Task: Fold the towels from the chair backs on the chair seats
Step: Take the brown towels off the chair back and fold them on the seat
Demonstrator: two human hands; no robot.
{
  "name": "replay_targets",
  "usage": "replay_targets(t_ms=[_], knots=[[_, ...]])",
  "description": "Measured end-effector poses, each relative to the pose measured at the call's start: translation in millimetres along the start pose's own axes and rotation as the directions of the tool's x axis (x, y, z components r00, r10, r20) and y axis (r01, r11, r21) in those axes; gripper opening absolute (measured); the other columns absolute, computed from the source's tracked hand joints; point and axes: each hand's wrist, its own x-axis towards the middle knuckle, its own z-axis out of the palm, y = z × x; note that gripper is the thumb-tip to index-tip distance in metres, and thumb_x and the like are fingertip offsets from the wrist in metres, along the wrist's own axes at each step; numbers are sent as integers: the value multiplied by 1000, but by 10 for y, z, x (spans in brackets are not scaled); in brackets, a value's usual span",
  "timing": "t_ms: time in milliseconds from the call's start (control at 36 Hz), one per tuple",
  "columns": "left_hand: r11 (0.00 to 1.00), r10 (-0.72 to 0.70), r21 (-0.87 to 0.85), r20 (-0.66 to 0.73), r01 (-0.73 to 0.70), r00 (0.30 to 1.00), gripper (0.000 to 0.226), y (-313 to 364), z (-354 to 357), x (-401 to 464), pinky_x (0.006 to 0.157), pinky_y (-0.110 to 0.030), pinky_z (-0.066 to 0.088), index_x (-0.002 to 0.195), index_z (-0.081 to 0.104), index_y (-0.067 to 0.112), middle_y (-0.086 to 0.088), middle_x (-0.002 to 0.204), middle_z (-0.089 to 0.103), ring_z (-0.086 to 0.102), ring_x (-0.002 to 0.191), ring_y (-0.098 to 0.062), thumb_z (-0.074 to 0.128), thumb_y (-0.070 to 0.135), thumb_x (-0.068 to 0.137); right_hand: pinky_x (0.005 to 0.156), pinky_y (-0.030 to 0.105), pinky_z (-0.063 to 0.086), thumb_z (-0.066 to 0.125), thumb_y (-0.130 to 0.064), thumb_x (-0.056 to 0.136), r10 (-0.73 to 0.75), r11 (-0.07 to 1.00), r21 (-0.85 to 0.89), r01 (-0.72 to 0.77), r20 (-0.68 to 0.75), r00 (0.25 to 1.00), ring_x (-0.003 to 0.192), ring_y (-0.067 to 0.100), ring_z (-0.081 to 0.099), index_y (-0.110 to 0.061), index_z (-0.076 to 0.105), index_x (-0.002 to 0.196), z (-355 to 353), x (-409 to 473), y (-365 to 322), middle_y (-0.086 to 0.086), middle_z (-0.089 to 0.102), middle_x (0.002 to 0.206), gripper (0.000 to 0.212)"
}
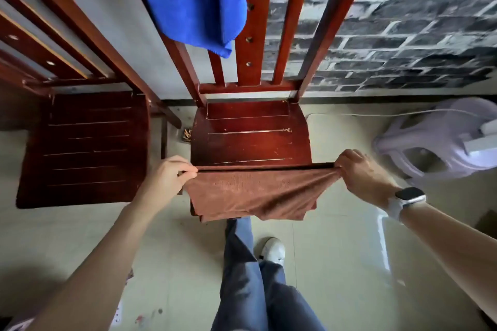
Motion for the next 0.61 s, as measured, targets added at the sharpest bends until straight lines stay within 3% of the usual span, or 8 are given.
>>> replay_targets(t_ms=[83, 194, 250, 333, 417, 472, 528, 611], knots=[[999, 36, 3, -116, -36, 993, 9, 289, -251, -181, 74, -8, 37, 85, 74, 4, -3, 91, 67, 59, 80, -14, 70, 5, 77, 76, 42, 48, 54, 7, 82, -21, 999, 40, 27, -147, 989, 87, 37, 56, 2, 64, 94, -442, -213, 1, 19, 59, 91, 16], [982, 190, 76, -270, -176, 944, 9, 730, -641, -323, 80, 3, 30, 82, 74, 3, -6, 88, 69, 59, 77, -12, 70, -1, 76, 76, 45, 49, 59, 2, 84, 6, 993, 106, 42, -415, 910, 82, 40, 57, 6, 64, 92, -1044, -436, -29, 23, 59, 86, 10], [971, 236, 107, -300, -213, 924, 11, 923, -803, -362, 82, -2, 31, 84, 74, 2, -6, 90, 68, 59, 80, -13, 66, -3, 79, 80, 42, 47, 57, 2, 85, -3, 996, 84, 42, -420, 908, 86, 40, 57, 6, 64, 95, -1270, -513, -5, 24, 60, 90, 13], [952, 290, 166, -213, -258, 933, 14, 1176, -1017, -382, 84, -14, 35, 87, 73, 1, -9, 94, 68, 61, 85, -21, 61, -4, 83, 80, 41, 45, 54, 8, 83, -49, 998, 17, 59, -359, 932, 89, 39, 57, 5, 63, 98, -1586, -614, 61, 24, 59, 93, 17], [935, 336, 210, -264, -286, 904, 16, 1380, -1287, -352, 87, -23, 38, 90, 72, 2, -10, 97, 67, 62, 90, -24, 58, -3, 85, 77, 42, 48, 58, 11, 79, -39, 998, 29, 62, -502, 864, 82, 40, 58, 6, 64, 93, -1882, -673, 95, 23, 59, 87, 16], [926, 368, 223, -339, -306, 866, 16, 1507, -1468, -325, 87, -26, 39, 89, 72, 3, -10, 96, 67, 62, 90, -25, 58, -3, 84, 77, 41, 49, 55, 10, 79, -77, 997, -31, 72, -494, 866, 85, 37, 58, 2, 63, 95, -2040, -665, 93, 19, 58, 90, 19], [914, 393, 244, -330, -324, 859, 16, 1613, -1574, -326, 87, -27, 39, 89, 72, 4, -10, 97, 66, 62, 92, -26, 59, -4, 84, 77, 39, 50, 50, 7, 84, -81, 996, -62, 60, -451, 889, 88, 34, 58, -1, 63, 100, -2183, -680, 99, 16, 58, 95, 22], [916, 391, 232, -325, -328, 861, 17, 1711, -1671, -372, 86, -25, 39, 91, 71, 5, -9, 98, 65, 59, 90, -22, 59, -4, 83, 76, 39, 49, 51, 10, 83, -104, 995, -55, 89, -544, 833, 86, 35, 57, 3, 63, 96, -2393, -718, 118, 19, 58, 92, 19]])
